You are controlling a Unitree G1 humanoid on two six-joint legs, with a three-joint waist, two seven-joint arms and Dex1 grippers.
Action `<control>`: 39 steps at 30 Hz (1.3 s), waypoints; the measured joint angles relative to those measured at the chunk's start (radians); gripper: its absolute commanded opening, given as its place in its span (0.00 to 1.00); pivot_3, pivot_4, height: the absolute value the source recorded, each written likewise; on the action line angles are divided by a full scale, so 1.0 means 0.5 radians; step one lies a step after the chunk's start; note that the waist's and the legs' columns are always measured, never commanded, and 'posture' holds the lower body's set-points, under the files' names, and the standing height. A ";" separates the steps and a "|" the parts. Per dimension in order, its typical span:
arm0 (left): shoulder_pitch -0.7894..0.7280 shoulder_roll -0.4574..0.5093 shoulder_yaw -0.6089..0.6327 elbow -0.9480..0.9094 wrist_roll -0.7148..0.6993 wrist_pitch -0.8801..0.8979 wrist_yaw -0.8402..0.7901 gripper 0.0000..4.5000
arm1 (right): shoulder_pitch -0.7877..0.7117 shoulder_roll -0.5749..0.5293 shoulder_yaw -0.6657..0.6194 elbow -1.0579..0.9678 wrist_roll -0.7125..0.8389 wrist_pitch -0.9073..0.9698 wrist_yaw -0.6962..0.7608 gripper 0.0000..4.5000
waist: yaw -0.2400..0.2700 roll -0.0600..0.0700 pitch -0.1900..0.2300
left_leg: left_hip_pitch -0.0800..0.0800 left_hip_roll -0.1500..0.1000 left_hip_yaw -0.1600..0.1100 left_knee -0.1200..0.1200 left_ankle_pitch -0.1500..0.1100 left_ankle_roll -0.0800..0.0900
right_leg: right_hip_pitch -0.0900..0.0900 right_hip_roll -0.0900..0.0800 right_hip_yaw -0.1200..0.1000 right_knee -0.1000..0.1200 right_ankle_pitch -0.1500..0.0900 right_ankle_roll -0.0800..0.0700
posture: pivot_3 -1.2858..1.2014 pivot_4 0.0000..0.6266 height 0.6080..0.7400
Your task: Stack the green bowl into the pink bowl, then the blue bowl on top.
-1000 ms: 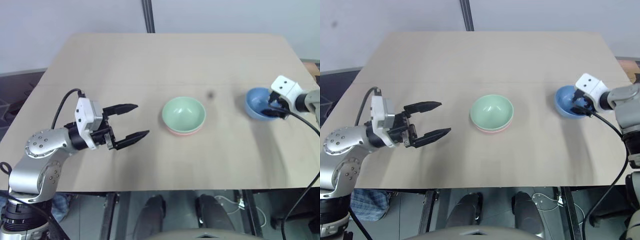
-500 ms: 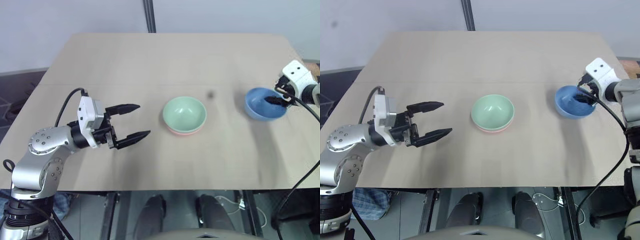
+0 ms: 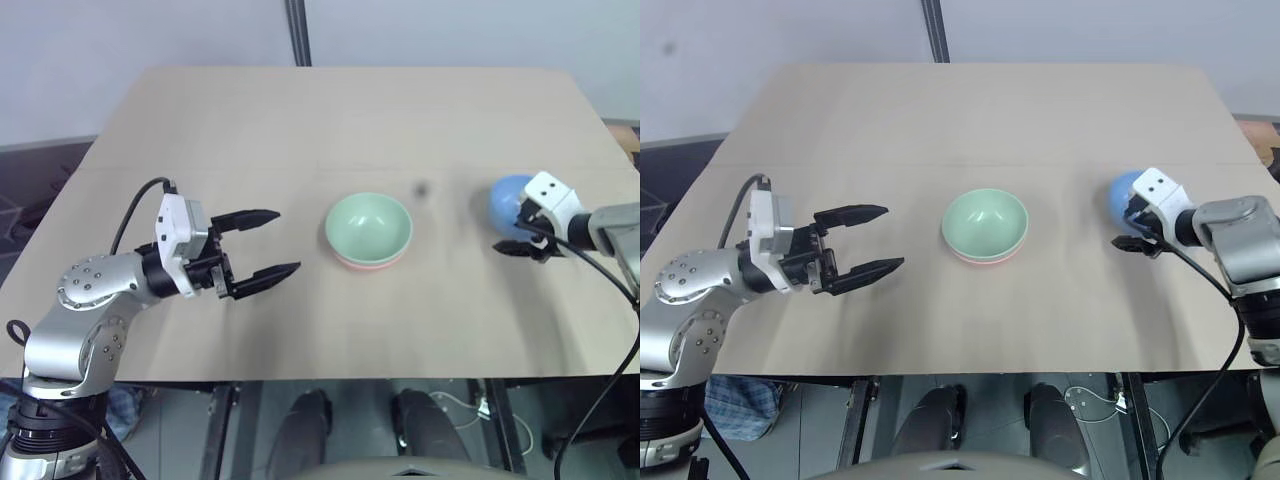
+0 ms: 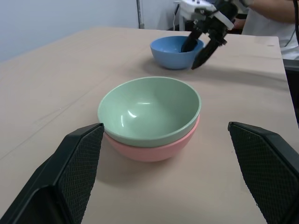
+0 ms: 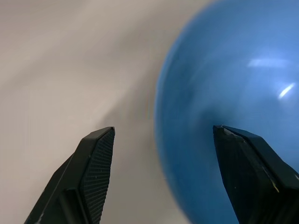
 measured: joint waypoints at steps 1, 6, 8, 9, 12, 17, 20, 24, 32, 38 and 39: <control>0.004 0.000 0.000 0.000 0.000 0.000 0.000 1.00 | 0.007 0.003 0.018 0.001 -0.011 -0.010 -0.018 0.59 | 0.000 0.000 0.000 | 0.000 0.000 0.000 0.000 0.000 0.000 | 0.000 0.000 0.000 0.000 0.000 0.000 | 0.52 0.24 1.00; 0.017 0.001 0.000 0.000 0.001 0.000 0.001 1.00 | 0.010 0.003 0.022 -0.008 -0.026 -0.095 -0.036 0.09 | 0.002 0.000 0.000 | 0.000 0.000 0.000 0.000 0.000 0.000 | 0.000 0.000 0.000 0.000 0.000 0.000 | 0.52 0.24 1.00; 0.022 0.001 0.000 0.000 0.002 0.000 0.002 1.00 | -0.002 -0.003 0.015 -0.045 -0.041 -0.135 -0.046 0.01 | 0.002 0.000 0.000 | 0.000 0.000 0.000 0.000 0.000 0.000 | 0.001 0.000 0.000 0.000 0.000 0.000 | 0.52 0.24 1.00; 0.021 0.002 0.000 -0.001 0.003 0.000 0.002 1.00 | -0.013 -0.012 0.015 -0.048 -0.039 -0.138 -0.041 0.01 | 0.002 -0.002 -0.001 | 0.001 0.000 -0.001 0.000 0.000 0.000 | 0.002 0.000 -0.001 -0.001 0.000 0.000 | 0.52 0.24 1.00; 0.035 0.002 0.000 -0.001 0.006 0.000 0.003 1.00 | 0.036 -0.019 0.010 -0.061 -0.027 -0.254 0.012 0.01 | 0.004 -0.002 -0.001 | 0.001 0.000 -0.003 0.001 0.000 0.000 | 0.004 0.000 -0.003 -0.001 0.000 0.000 | 0.52 0.24 1.00; 0.038 0.002 -0.003 -0.001 0.032 -0.003 0.005 1.00 | 0.093 0.054 -0.091 -0.312 0.237 -0.555 0.220 0.01 | -0.007 0.001 0.001 | 0.002 0.001 -0.002 0.000 0.000 0.000 | 0.003 0.001 -0.002 0.000 0.000 0.000 | 0.52 0.24 1.00; 0.044 0.000 -0.004 -0.001 0.037 -0.004 0.006 1.00 | 0.039 0.138 -0.166 -0.494 0.401 -0.577 0.262 0.01 | -0.001 0.001 0.001 | 0.001 0.001 -0.004 0.001 0.000 0.000 | 0.004 0.001 -0.003 0.000 0.000 0.000 | 0.52 0.24 1.00; 0.049 -0.004 -0.013 -0.001 0.049 -0.013 0.012 1.00 | -0.100 0.204 -0.142 -0.742 0.530 -0.470 0.259 0.01 | 0.003 0.001 0.001 | 0.001 0.001 -0.005 0.001 0.000 0.000 | 0.004 0.001 -0.004 -0.001 0.000 0.000 | 0.52 0.24 1.00; 0.056 -0.007 -0.035 -0.001 0.059 -0.032 0.020 1.00 | -0.340 0.331 0.090 -1.024 0.647 -0.206 0.235 0.01 | 0.004 0.001 0.001 | 0.000 0.001 -0.007 0.001 0.000 0.000 | 0.004 0.001 -0.006 -0.001 0.000 0.000 | 0.52 0.24 1.00; 0.099 -0.007 -0.034 -0.001 0.069 -0.046 0.025 1.00 | -0.441 0.445 0.190 -1.051 0.647 -0.174 0.159 0.41 | 0.003 0.001 0.001 | 0.001 0.001 -0.007 0.001 0.000 0.000 | 0.004 0.001 -0.006 0.000 0.000 0.000 | 0.52 0.24 1.00; 0.106 -0.008 -0.034 -0.002 0.070 -0.046 0.026 1.00 | -0.454 0.452 0.192 -1.050 0.642 -0.174 0.144 0.54 | 0.003 0.001 0.001 | 0.001 0.001 -0.007 0.001 0.000 0.000 | 0.004 0.001 -0.006 0.000 0.000 0.000 | 0.52 0.24 1.00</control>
